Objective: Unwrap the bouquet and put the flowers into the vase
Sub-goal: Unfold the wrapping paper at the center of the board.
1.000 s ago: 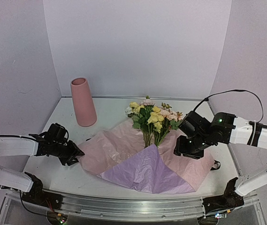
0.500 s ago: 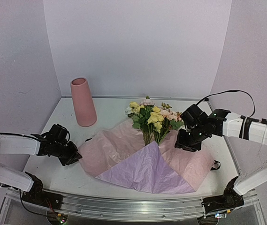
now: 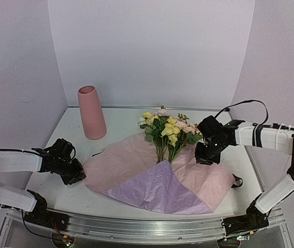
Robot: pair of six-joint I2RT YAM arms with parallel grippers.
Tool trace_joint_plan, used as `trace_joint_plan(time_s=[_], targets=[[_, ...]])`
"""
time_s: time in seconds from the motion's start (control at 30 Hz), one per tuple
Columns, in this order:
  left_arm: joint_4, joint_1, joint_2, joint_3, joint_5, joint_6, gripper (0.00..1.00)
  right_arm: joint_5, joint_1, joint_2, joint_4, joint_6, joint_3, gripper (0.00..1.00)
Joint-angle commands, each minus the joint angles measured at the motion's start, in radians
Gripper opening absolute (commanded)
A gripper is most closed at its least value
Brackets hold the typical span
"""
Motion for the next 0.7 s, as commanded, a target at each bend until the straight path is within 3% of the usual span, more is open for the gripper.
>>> trace_joint_plan(time_s=[0.0,0.13,0.27,0.57,0.63,0.67], targets=[[-0.035,0.006,-0.030,0.010,-0.015,0.051,0.29,-0.019,-0.003,0.017,-0.016,-0.022,0.009,0.15],[-0.135,0.005,-0.076,0.081,-0.061,0.095,0.56,-0.017,-0.003,0.011,-0.011,-0.030,0.008,0.16],[-0.262,0.005,-0.083,0.201,-0.132,0.161,0.70,-0.017,-0.003,0.006,-0.009,-0.035,-0.001,0.15],[-0.396,0.006,0.010,0.508,-0.197,0.260,0.79,-0.017,-0.003,-0.033,0.019,-0.046,-0.062,0.14],[-0.392,0.006,0.035,0.551,-0.170,0.274,0.76,-0.017,-0.003,-0.027,0.022,-0.054,-0.064,0.14],[-0.385,0.006,0.054,0.567,-0.140,0.289,0.69,-0.016,-0.002,-0.023,0.022,-0.059,-0.063,0.14]])
